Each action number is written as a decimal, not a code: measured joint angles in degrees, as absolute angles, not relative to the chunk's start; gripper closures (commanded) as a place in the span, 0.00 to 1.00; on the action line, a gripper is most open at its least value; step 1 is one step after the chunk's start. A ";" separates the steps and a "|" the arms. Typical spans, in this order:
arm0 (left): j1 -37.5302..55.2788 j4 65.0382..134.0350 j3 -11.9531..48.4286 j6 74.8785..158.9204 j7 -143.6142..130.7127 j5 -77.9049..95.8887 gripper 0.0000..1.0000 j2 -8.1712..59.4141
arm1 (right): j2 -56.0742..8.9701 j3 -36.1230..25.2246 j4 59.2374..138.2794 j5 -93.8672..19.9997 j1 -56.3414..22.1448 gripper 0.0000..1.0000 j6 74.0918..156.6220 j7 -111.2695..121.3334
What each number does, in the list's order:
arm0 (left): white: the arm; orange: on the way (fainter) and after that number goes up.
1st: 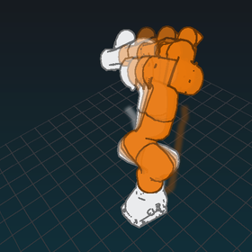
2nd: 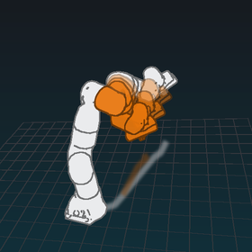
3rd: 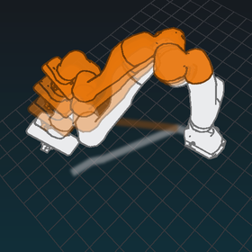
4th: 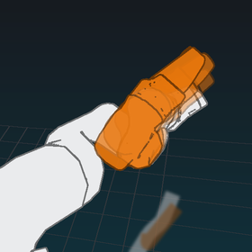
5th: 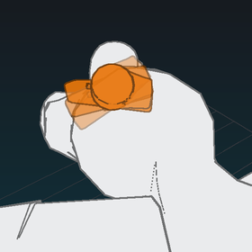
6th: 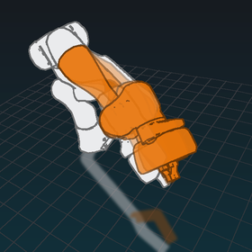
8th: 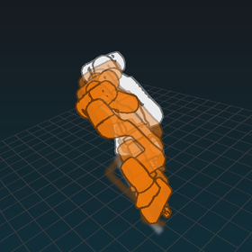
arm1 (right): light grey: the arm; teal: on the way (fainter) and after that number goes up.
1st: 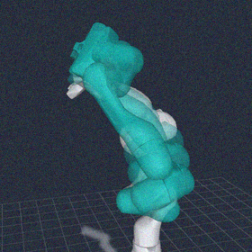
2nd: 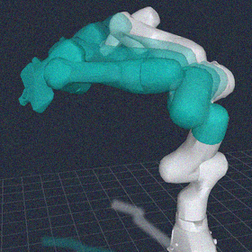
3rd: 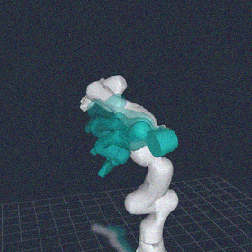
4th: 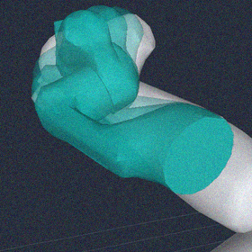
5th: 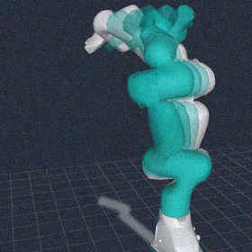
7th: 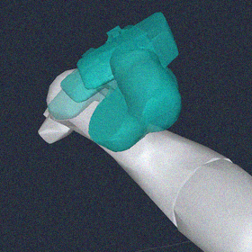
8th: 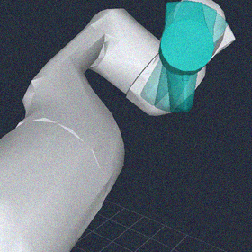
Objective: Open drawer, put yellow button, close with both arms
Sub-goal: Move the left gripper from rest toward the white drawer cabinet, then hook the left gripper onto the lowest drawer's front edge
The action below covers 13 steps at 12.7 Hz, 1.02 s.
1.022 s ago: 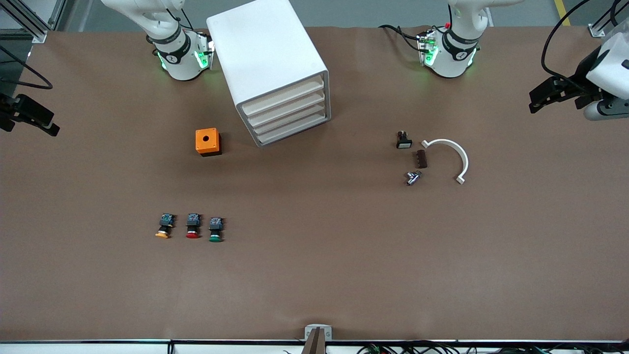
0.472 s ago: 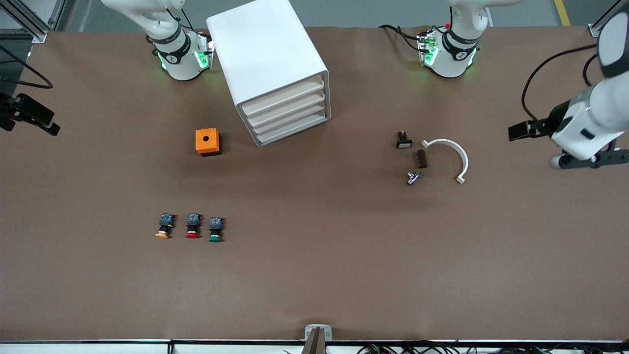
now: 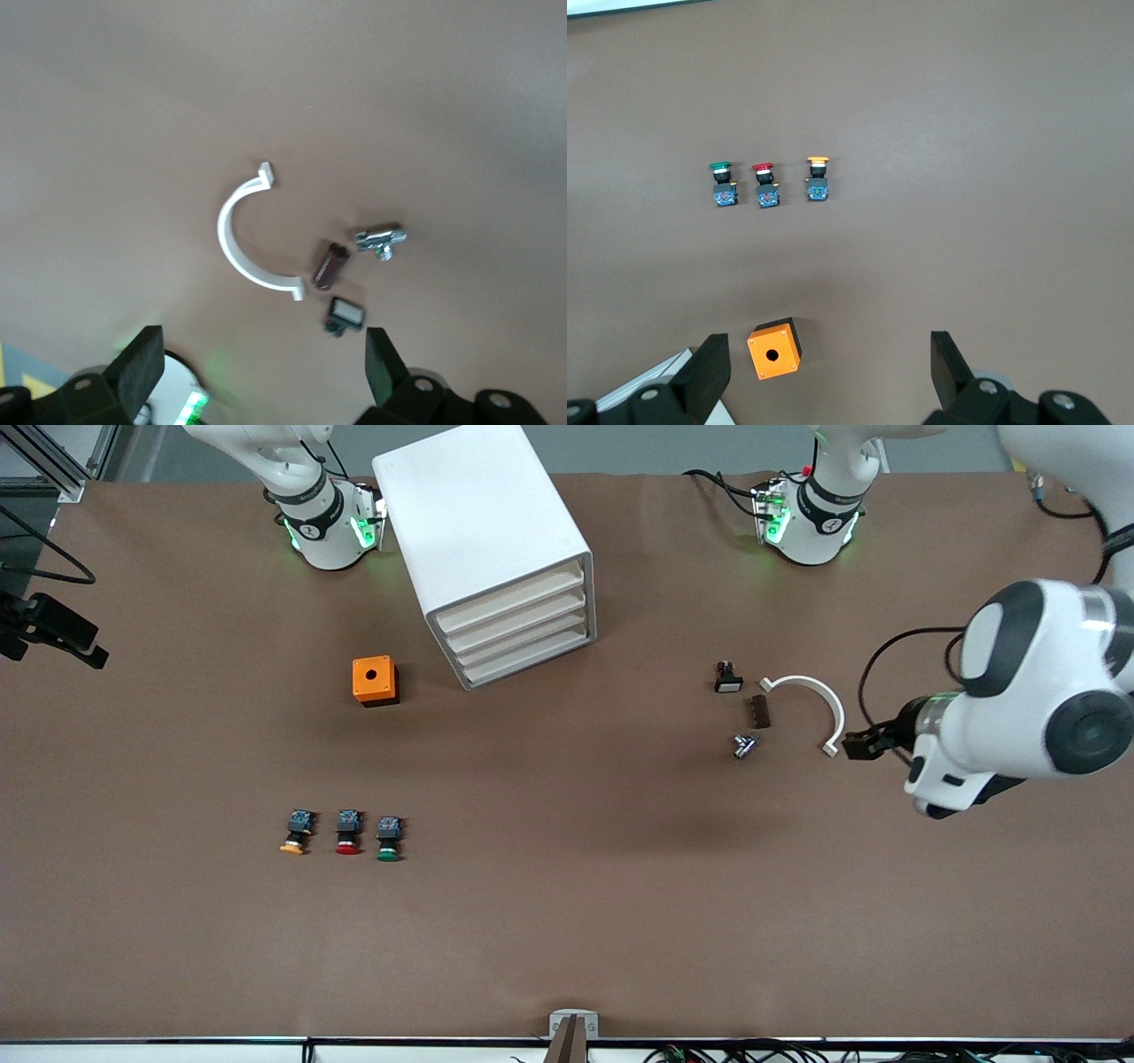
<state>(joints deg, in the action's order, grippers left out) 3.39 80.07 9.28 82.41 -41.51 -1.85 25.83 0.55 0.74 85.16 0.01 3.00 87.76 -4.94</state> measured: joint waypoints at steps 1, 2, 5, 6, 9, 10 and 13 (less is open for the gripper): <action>4.54 79.24 9.33 82.77 -45.53 -1.85 0.00 27.84 | 0.55 0.74 85.16 0.01 2.99 0.00 87.76 -4.94; 5.69 78.78 9.38 83.23 -49.55 -1.84 0.00 29.44 | 0.55 0.74 85.16 0.01 2.99 0.00 87.76 -4.94; 10.08 78.09 9.56 83.94 -64.41 -1.24 0.00 32.55 | 0.55 0.75 85.17 0.01 2.97 0.00 87.75 -4.94; 11.41 78.06 9.58 83.94 -68.38 0.60 0.00 33.12 | 0.55 0.75 85.17 0.01 2.97 0.00 87.75 -4.94; 12.34 78.07 9.52 83.88 -79.18 10.61 0.01 34.24 | 0.55 0.75 85.17 0.01 2.97 0.00 87.75 -4.94; 12.35 78.08 9.52 83.82 -83.17 13.31 0.01 34.74 | 0.55 0.75 85.17 0.01 2.97 0.00 87.75 -4.94; 13.89 78.10 9.58 83.78 -94.34 22.25 0.02 36.70 | 0.55 0.75 85.17 0.01 2.96 0.00 87.75 -4.94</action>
